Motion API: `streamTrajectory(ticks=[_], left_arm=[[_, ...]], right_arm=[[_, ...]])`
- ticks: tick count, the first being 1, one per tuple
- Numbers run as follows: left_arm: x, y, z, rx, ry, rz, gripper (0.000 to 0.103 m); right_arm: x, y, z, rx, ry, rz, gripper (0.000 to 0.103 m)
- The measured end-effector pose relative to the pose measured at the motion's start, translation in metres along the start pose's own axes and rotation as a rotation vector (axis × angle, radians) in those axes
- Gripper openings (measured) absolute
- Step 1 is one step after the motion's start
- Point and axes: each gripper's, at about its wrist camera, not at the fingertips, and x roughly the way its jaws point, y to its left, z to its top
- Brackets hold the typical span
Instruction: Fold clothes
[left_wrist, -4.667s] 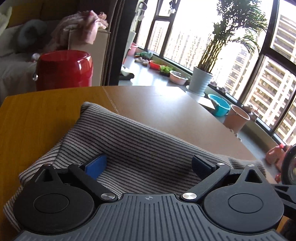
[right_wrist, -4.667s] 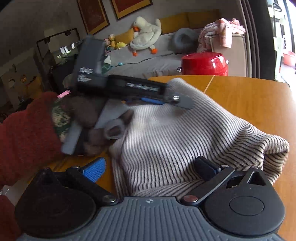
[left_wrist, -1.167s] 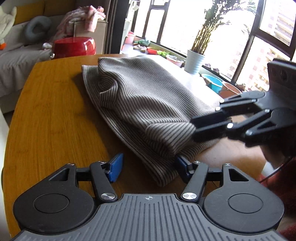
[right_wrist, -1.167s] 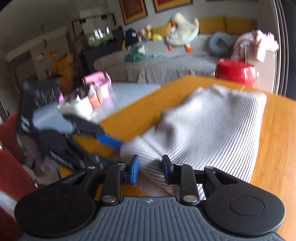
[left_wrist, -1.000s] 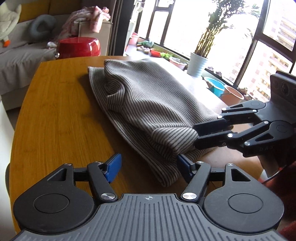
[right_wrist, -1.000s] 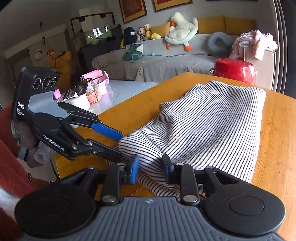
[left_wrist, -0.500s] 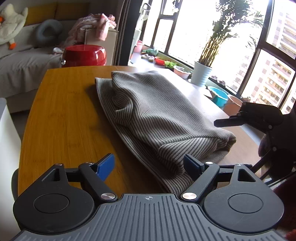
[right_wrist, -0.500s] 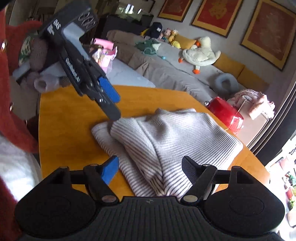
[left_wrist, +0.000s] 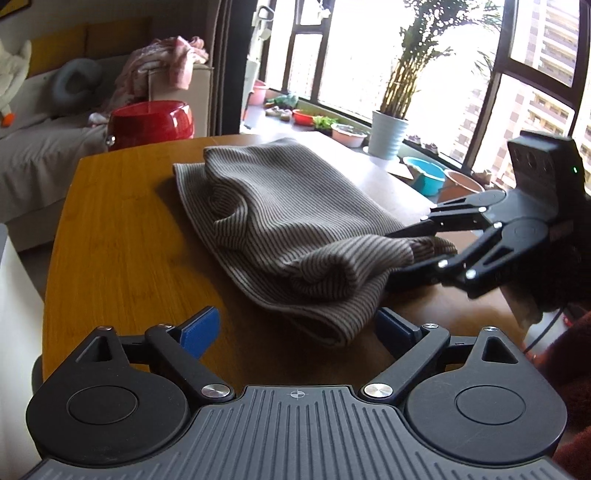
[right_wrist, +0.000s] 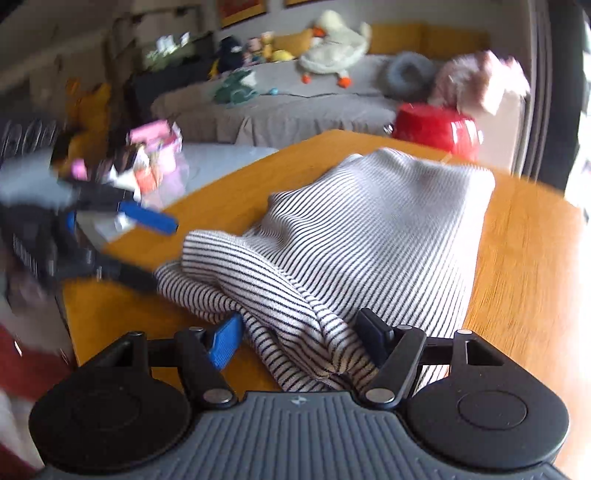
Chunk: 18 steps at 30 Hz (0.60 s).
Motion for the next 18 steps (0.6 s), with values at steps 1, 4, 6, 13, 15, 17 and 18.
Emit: streamTrajectory(ticks=[1,4,6,13,15,17,18], left_arm=[[0.001,-0.003,-0.001,0.025,0.002,0.004,0.095],[0.006,-0.015,-0.003,0.108,0.01,0.014,0.096],[0.011,-0.022,-0.003,0.161,0.015,0.024,0.096],[0.043,-0.046,-0.001,0.362,-0.004,0.102,0.096],[0.055,-0.052,-0.001,0.438,-0.024,0.133,0.096],[0.063,-0.057,-0.002,0.489,-0.043,0.139,0.096],[0.066,-0.059,-0.001,0.509,-0.057,0.136,0.096]], right_arm=[[-0.001,-0.007,0.001,0.043,-0.001,0.021,0.068],[-0.001,-0.012,-0.001,0.083,-0.006,0.039,0.068],[0.0,-0.012,-0.001,0.087,-0.008,0.038,0.068],[0.001,-0.013,0.002,0.086,-0.011,0.041,0.069],[0.001,-0.013,0.003,0.085,-0.012,0.042,0.069],[0.001,-0.013,0.004,0.085,-0.013,0.044,0.069],[0.001,-0.013,0.004,0.085,-0.013,0.045,0.07]])
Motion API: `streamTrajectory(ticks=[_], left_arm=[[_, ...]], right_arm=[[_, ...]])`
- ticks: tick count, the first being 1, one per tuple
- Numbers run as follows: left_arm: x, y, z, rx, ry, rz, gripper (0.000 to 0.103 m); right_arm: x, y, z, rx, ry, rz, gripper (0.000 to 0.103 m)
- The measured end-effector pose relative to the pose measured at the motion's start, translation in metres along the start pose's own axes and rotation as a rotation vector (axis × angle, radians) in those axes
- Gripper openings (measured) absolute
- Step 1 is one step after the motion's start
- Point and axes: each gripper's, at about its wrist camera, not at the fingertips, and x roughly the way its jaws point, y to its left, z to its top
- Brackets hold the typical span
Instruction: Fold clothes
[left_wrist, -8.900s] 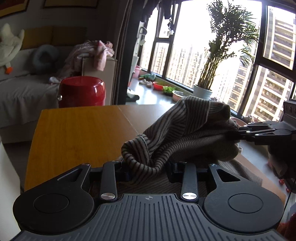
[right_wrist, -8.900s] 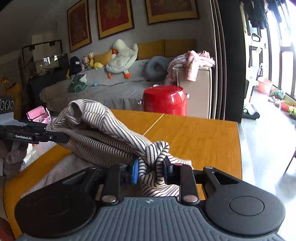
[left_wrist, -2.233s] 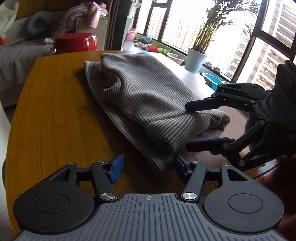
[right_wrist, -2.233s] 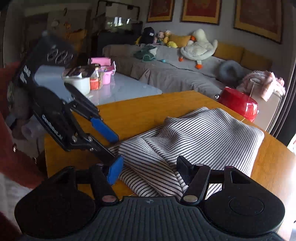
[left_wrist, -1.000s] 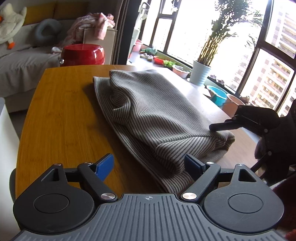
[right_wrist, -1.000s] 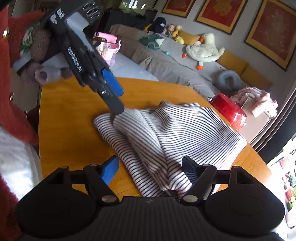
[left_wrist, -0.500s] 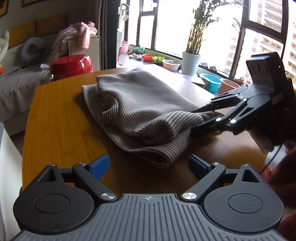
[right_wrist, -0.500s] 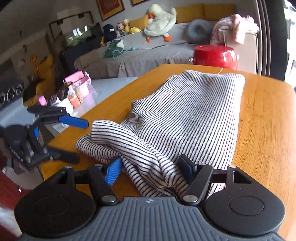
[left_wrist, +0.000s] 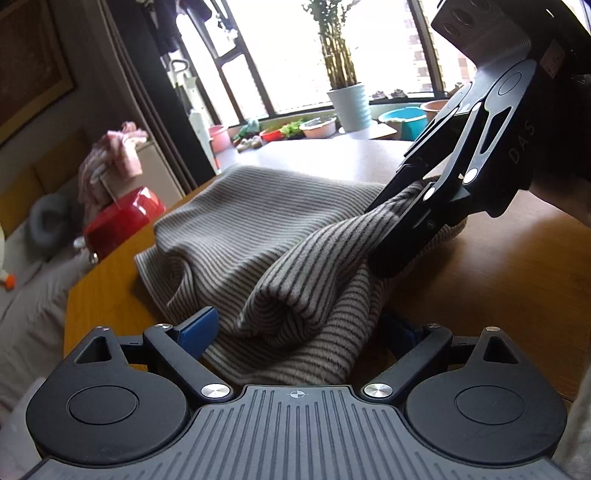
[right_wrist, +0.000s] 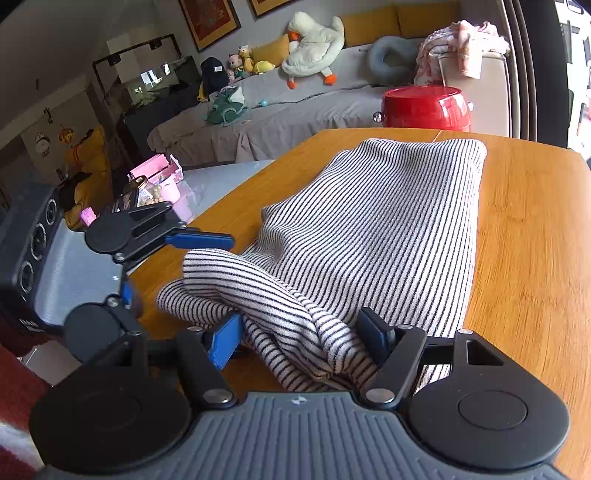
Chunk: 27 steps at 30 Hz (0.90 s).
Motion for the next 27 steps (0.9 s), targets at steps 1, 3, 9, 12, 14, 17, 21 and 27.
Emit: streamTrajectory(ticks=[1,3,9,12,14,17,21,27], left_arm=[[0.001,-0.002,0.002,0.016,-0.013,-0.006,0.096],[0.003,-0.006,0.005,0.05,-0.038,-0.019,0.09],[0.002,-0.009,0.002,0.075,-0.063,-0.077,0.067],[0.002,0.005,0.001,-0.029,-0.054,-0.132,0.064],[0.005,0.02,0.003,-0.144,-0.046,-0.185,0.064],[0.013,0.045,0.003,-0.312,-0.02,-0.262,0.064],[0.02,0.064,0.005,-0.421,0.005,-0.31,0.064],[0.017,0.06,0.004,-0.422,0.011,-0.303,0.064]], right_arm=[[0.0,0.0,0.0,0.0,0.0,0.001,0.07],[0.0,0.0,0.001,-0.001,-0.001,0.002,0.07],[-0.01,0.015,0.006,-0.125,-0.004,-0.068,0.073],[-0.025,0.024,0.009,-0.22,-0.026,-0.125,0.077],[-0.031,0.032,0.006,-0.321,-0.032,-0.192,0.08],[-0.028,0.048,-0.005,-0.486,-0.004,-0.237,0.08],[-0.002,0.067,-0.025,-0.688,0.022,-0.318,0.08],[0.027,0.073,-0.031,-0.832,-0.005,-0.417,0.073]])
